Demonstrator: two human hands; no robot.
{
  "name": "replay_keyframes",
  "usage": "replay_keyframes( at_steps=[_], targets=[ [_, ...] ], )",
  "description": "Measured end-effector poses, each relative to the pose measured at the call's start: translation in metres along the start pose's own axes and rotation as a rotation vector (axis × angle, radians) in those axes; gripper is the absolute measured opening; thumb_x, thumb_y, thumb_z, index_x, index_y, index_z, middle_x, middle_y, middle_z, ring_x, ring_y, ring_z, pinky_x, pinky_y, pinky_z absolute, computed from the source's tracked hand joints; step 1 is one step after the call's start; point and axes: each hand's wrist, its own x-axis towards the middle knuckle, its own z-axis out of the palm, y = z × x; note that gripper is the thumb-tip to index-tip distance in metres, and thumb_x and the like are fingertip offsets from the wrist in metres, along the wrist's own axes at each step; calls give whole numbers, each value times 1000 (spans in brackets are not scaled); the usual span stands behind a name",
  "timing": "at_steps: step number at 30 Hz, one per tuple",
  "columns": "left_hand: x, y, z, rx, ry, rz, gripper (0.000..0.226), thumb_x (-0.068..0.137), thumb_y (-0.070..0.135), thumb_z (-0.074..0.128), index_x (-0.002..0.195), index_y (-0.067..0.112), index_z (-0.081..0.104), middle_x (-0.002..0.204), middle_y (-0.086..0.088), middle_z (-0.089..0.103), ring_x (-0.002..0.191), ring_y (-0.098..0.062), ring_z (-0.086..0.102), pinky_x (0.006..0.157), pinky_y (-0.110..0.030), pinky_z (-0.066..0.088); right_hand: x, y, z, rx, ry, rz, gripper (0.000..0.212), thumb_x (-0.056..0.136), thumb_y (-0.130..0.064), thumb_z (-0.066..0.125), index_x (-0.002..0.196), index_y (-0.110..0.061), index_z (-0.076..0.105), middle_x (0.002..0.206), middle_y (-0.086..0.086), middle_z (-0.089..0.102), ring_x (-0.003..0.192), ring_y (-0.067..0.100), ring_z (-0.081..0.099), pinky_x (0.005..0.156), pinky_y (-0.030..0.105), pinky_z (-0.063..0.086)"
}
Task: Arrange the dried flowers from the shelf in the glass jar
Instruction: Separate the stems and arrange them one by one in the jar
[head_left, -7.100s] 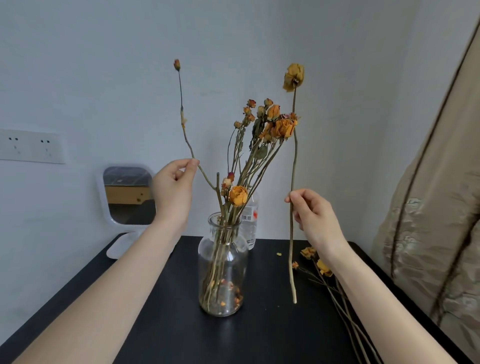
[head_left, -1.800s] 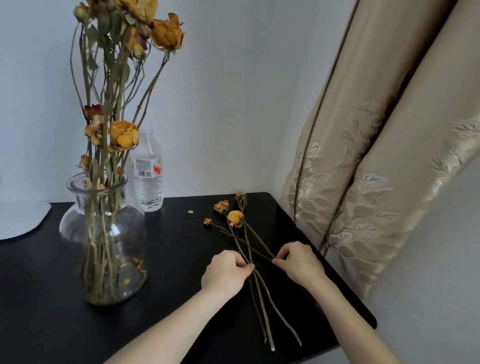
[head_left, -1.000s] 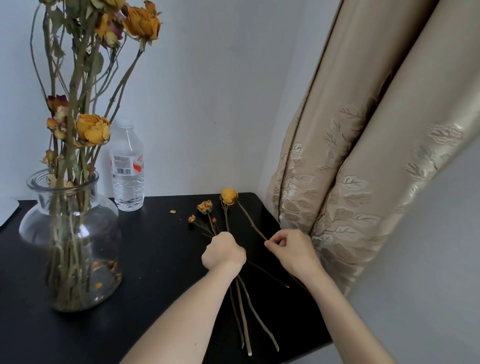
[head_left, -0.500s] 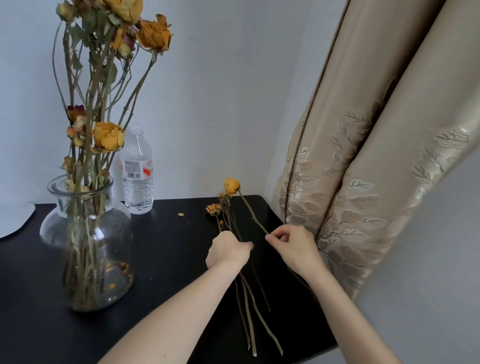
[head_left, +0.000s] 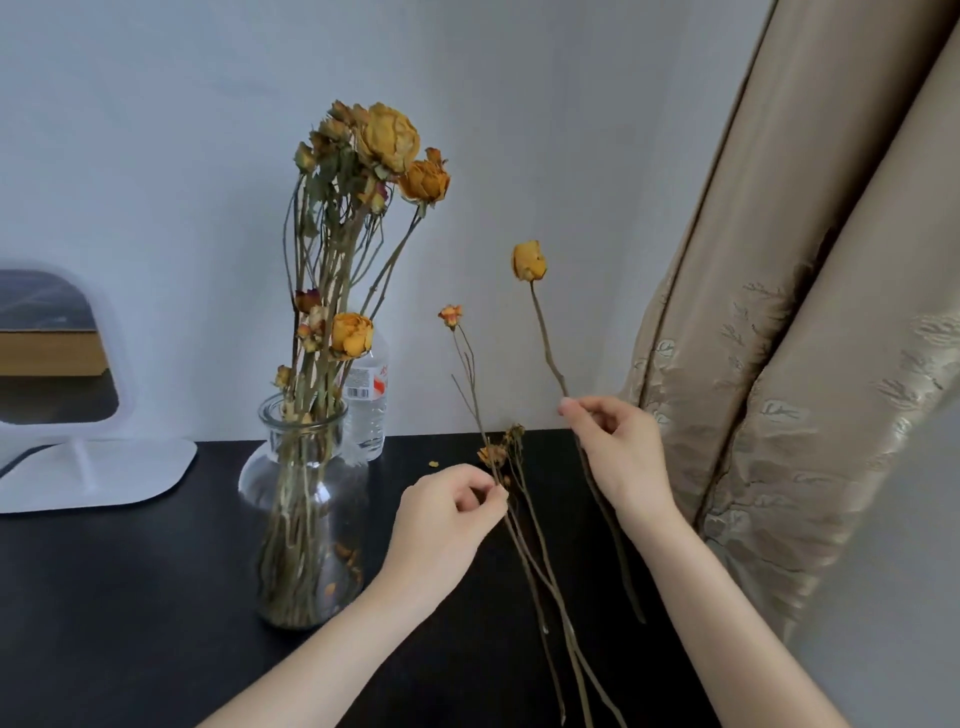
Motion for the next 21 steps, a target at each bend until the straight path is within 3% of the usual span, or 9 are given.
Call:
replay_keyframes(
  at_steps=[2, 6, 8, 10, 12, 15, 18, 21],
  targets=[
    [-8, 5, -18, 13, 3, 69, 7, 85, 21, 63, 81, 24, 68, 46, 12, 49, 48, -1, 47, 66, -8, 36, -2, -13, 6, 52, 5, -23, 15, 88, -28, 59, 75, -36, 61, 77, -3, 67, 72, 6, 59, 65, 14, 44],
    [-22, 16, -58, 39, 42, 176, 9, 83, 26, 63, 79, 34, 64, 49, 7, 50, 50, -2, 49, 56, -7, 39, -6, -37, 20, 135, 14, -50, 16, 90, -28, 57, 77, -35, 63, 73, -8, 64, 63, -2, 55, 63, 12, 42],
    [-25, 24, -83, 29, 85, 204, 6, 80, 38, 59, 78, 34, 64, 51, 4, 52, 51, -6, 51, 53, -10, 40, -8, -49, 27, 176, 10, -55, 16, 90, -28, 56, 78, -34, 64, 72, -10, 63, 62, -9, 55, 65, 15, 41],
    [-25, 31, -108, 17, 150, 230, 21, 74, 51, 52, 79, 33, 63, 59, -5, 59, 56, -16, 56, 53, -19, 43, -10, -59, 35, 210, 7, -62, 14, 90, -27, 56, 79, -30, 65, 69, -11, 62, 58, -12, 52, 66, 16, 40],
    [-21, 37, -132, -2, 243, 242, 15, 79, 44, 53, 80, 32, 63, 67, -13, 64, 65, -20, 60, 57, -21, 45, -12, -67, 43, 233, 10, -66, 14, 90, -27, 57, 80, -27, 66, 67, -10, 61, 55, -9, 51, 65, 16, 40],
    [-10, 41, -161, 9, 402, 245, 9, 88, 25, 54, 83, 28, 61, 63, -7, 62, 51, -7, 52, 47, -10, 36, -15, -74, 53, 258, -5, -60, 15, 91, -28, 57, 80, -27, 67, 58, -14, 57, 53, -2, 49, 61, 17, 39],
    [4, 44, -178, 21, 483, 233, 11, 91, 24, 52, 91, 17, 60, 60, 4, 56, 45, -1, 43, 44, -7, 29, -18, -77, 60, 271, -28, -58, 16, 91, -27, 56, 79, -26, 66, 45, -20, 52, 49, 0, 45, 58, 18, 35],
    [18, 48, -186, 72, 499, 236, 11, 93, 23, 50, 96, 16, 57, 73, 4, 64, 48, 0, 45, 46, -6, 31, -19, -80, 63, 271, -27, -76, 14, 91, -27, 56, 81, -25, 66, 53, -16, 55, 57, 3, 47, 62, 18, 39]
  ],
)
